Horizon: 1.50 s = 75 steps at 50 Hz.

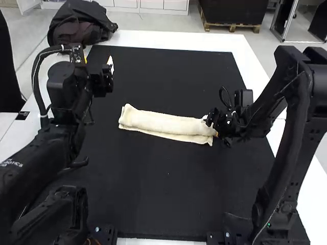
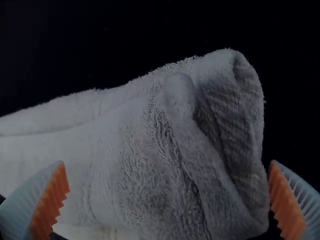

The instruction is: Fold the towel.

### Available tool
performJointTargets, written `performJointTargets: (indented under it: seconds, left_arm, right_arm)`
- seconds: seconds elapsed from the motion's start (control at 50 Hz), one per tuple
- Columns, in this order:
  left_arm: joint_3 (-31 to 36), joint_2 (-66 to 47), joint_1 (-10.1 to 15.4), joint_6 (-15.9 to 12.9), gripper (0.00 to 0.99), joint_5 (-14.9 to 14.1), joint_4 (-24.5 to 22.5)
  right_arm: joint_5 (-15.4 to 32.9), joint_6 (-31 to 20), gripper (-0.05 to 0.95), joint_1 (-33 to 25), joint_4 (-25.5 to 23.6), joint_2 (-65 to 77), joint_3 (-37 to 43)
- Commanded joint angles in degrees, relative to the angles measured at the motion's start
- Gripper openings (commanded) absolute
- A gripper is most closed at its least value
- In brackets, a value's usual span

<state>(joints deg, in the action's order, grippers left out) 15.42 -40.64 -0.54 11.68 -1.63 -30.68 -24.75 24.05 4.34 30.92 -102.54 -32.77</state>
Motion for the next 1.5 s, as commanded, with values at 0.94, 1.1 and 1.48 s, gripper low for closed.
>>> performJointTargets:
  seconds: [0.94, 1.1, 1.48]
  left_arm:
    - [-9.44, 17.26, -0.43, 0.36, 0.926, 1.63, 3.34]
    - [-12.61, 25.0, -0.34, 0.27, 0.925, 2.07, 4.75]
    - [-15.24, 40.82, -0.69, 0.36, 0.923, 2.95, 11.52]
  right_arm:
    - [4.63, 0.91, 0.0, 4.54, 5.65, -5.65, 1.66]
    - [4.8, 0.64, 0.0, 3.66, 6.17, -5.39, 2.28]
    - [4.8, -1.55, 0.0, -1.53, 6.7, -0.99, 3.07]
